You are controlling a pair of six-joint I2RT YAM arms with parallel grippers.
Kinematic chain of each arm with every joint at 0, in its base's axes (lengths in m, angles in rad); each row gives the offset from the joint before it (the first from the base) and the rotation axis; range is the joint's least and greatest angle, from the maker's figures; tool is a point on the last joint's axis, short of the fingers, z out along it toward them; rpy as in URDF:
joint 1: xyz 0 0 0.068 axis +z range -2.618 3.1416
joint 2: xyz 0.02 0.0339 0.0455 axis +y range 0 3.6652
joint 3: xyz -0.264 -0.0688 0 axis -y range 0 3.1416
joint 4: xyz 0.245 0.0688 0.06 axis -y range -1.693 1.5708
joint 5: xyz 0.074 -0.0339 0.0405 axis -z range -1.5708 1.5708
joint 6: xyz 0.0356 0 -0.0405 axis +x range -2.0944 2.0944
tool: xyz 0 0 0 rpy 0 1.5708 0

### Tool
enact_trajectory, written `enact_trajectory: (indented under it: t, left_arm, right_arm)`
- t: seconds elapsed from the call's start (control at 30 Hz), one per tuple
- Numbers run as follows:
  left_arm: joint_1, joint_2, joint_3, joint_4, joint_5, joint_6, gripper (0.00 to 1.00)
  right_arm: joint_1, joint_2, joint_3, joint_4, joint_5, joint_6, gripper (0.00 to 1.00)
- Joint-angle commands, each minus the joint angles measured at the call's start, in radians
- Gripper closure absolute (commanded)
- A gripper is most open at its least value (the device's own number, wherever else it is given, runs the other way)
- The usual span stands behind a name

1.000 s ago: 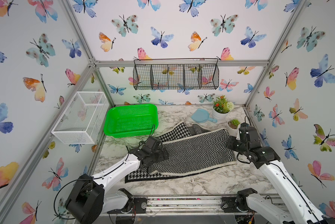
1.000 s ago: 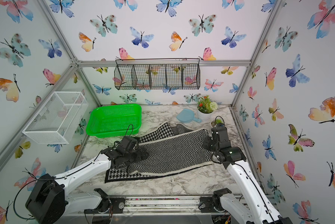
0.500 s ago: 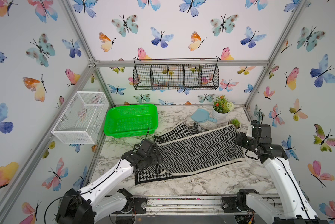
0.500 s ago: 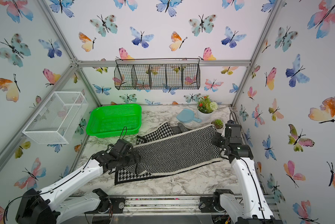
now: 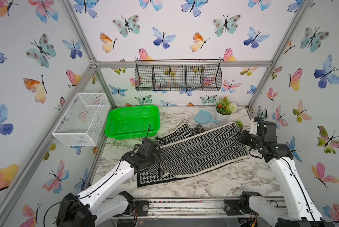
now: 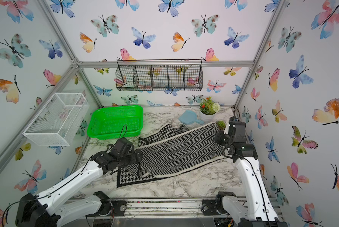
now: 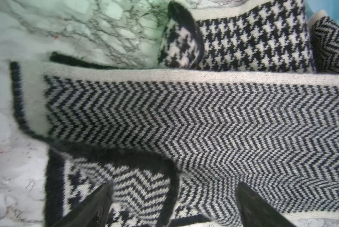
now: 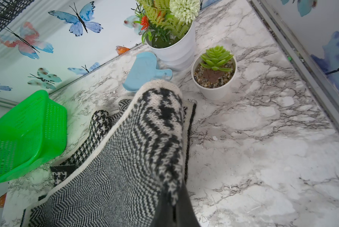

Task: Roll up the scarf and place it into the basket
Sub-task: Flatten out the scarf at the center of the board.

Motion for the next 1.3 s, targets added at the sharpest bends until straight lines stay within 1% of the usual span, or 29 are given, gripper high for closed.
enact_trajectory:
  t: [0.0,0.13,0.27,0.43,0.5,0.57,0.67,0.83,0.93,1.03,1.17,1.27]
  left_arm:
    - [-0.011,0.082,0.072,0.111,0.074,0.037,0.02]
    - [-0.015,0.182,0.089,0.155,0.096,0.044,0.02]
    - [-0.03,0.244,0.059,0.209,0.123,0.064,0.02]
    - [-0.036,0.259,-0.001,0.271,0.204,0.08,0.02]
    - [-0.039,0.241,-0.017,0.249,0.198,0.078,0.02]
    - [-0.039,0.195,-0.041,0.214,0.181,0.071,0.02]
    - [-0.039,0.105,-0.076,0.158,0.187,0.051,0.02]
    - [-0.039,0.014,-0.121,0.033,0.177,0.018,0.02]
    - [-0.038,-0.052,-0.153,-0.006,0.167,-0.015,0.02]
    - [-0.039,-0.153,-0.165,-0.056,0.144,-0.062,0.02]
    - [-0.039,-0.296,-0.146,-0.134,0.095,-0.111,0.02]
    - [-0.038,-0.364,-0.127,-0.164,0.017,-0.122,0.02]
  right_arm:
    - [-0.007,0.01,0.029,0.018,0.001,-0.015,0.99]
    - [-0.008,0.014,0.023,0.033,-0.025,-0.011,0.99]
    - [-0.007,0.019,0.012,0.046,-0.031,-0.01,0.99]
    - [-0.008,0.034,0.006,0.059,-0.041,-0.014,0.99]
    - [-0.008,0.039,0.006,0.064,-0.041,-0.015,0.99]
    - [-0.008,0.045,0.007,0.066,-0.036,-0.019,0.99]
    - [-0.008,0.064,0.011,0.067,-0.03,-0.029,0.99]
    - [-0.008,0.088,0.018,0.083,-0.033,-0.033,0.99]
    - [-0.008,0.099,0.026,0.084,-0.031,-0.036,0.99]
    - [-0.008,0.105,0.035,0.082,-0.021,-0.043,0.99]
    - [-0.009,0.123,0.05,0.079,-0.032,-0.048,0.99]
    - [-0.009,0.13,0.062,0.082,-0.043,-0.047,0.99]
